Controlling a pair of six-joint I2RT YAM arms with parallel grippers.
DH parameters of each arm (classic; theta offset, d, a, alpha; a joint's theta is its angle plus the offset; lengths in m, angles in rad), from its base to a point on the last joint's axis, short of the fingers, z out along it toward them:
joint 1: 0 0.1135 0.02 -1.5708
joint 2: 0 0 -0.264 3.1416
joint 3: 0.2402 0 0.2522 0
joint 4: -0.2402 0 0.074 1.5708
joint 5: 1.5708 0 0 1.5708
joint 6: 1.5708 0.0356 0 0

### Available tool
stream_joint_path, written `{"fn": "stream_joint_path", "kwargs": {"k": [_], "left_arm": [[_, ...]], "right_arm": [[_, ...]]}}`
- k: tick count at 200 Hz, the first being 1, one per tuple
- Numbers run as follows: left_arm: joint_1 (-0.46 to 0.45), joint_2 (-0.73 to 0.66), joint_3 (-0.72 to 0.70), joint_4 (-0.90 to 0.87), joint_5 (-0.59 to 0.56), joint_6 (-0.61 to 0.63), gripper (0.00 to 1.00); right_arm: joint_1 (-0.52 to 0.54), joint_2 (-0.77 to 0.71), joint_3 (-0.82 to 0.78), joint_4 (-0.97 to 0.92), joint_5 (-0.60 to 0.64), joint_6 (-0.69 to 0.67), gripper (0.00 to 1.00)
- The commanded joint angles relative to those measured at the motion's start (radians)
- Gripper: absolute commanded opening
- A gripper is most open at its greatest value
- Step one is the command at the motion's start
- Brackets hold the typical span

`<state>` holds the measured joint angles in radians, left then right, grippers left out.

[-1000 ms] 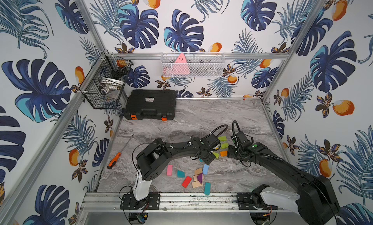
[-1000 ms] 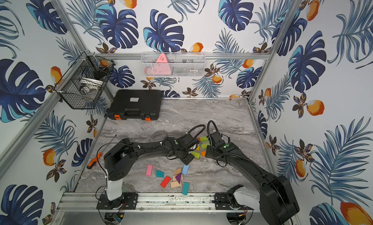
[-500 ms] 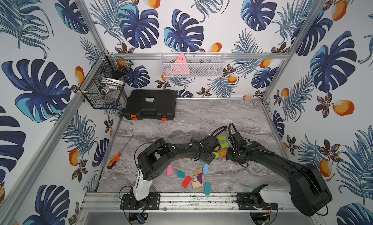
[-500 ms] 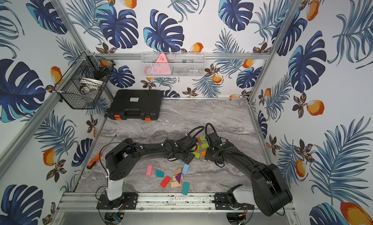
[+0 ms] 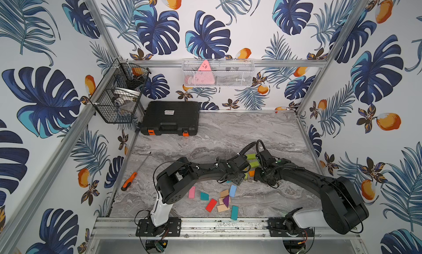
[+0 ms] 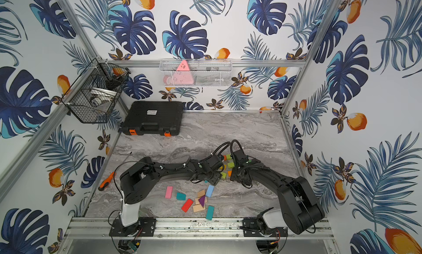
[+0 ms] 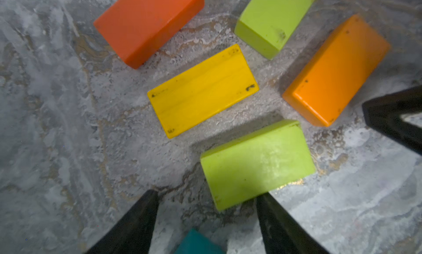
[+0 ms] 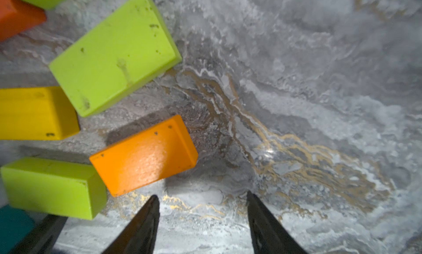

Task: Assemble a piece of candy with building blocks
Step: Assemble the building blocks at the center of the board.

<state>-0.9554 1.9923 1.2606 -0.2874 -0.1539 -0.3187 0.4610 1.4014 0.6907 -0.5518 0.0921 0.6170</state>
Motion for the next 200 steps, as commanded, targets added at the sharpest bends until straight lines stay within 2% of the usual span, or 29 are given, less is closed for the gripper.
{"fn": "stream_joint_path", "kwargs": {"k": [1,73,80,140,200], "left_arm": [[-0.005,0.021,-0.002,-0.046,-0.006,-0.042,0.76],[-0.005,0.029,-0.015,-0.035,-0.059,-0.101,0.75],[-0.005,0.031,-0.016,-0.032,-0.062,-0.11,0.75],[-0.005,0.033,-0.017,-0.017,-0.085,-0.145,0.75],[-0.005,0.04,-0.018,0.002,-0.097,-0.177,0.74]], "right_arm": [[-0.001,0.01,0.004,0.019,0.003,-0.001,0.64],[0.0,0.037,-0.001,0.053,0.02,-0.012,0.65],[-0.032,0.042,0.0,0.055,0.018,-0.015,0.65],[-0.075,0.095,0.017,0.11,-0.083,-0.082,0.62],[-0.08,0.113,0.04,0.099,-0.084,-0.088,0.63]]}}
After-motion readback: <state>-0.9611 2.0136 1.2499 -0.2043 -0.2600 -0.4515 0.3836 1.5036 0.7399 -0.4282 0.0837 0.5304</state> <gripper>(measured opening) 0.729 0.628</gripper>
